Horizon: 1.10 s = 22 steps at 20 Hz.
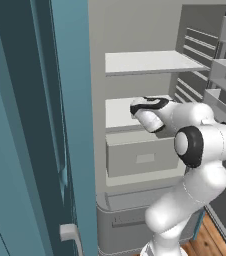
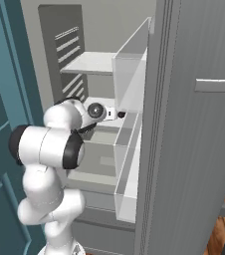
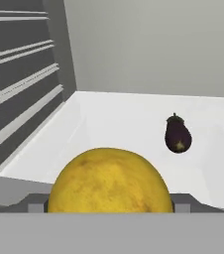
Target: Move the eggplant and pear from the top shelf to the second highest shelf to make space. Then, place the pitcher from the counter on the cleared top shelf.
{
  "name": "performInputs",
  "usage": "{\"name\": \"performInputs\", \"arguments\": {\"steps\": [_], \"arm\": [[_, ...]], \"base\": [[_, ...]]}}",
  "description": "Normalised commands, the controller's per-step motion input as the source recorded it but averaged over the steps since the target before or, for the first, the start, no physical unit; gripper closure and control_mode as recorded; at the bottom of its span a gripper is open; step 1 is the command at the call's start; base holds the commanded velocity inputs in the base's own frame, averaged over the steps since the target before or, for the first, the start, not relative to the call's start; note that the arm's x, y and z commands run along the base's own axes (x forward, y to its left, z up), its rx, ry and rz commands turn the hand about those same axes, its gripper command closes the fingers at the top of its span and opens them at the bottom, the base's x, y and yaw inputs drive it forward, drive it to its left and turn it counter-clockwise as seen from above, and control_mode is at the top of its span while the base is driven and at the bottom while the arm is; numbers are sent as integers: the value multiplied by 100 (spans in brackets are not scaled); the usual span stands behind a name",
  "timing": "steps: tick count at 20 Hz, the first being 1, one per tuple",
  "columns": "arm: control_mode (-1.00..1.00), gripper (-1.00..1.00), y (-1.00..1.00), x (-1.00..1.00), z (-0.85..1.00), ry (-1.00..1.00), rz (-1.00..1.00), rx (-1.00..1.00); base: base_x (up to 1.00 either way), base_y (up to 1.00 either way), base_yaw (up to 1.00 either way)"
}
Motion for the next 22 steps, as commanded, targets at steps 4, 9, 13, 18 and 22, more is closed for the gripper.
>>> {"name": "performInputs", "arguments": {"steps": [4, 9, 13, 18, 22], "arm": [[-100, 100, 0, 63, -47, 0, 3, 0], [-100, -100, 0, 71, -36, 0, 3, 0], [-100, -100, -3, 31, -5, -2, 2, 0], [-100, -100, -1, 0, 28, -2, 4, 0], [-100, -100, 0, 0, 78, 0, 2, 0]], "base": [[0, 0, 0], [0, 0, 0], [0, 0, 0], [0, 0, 0], [0, 0, 0]]}}
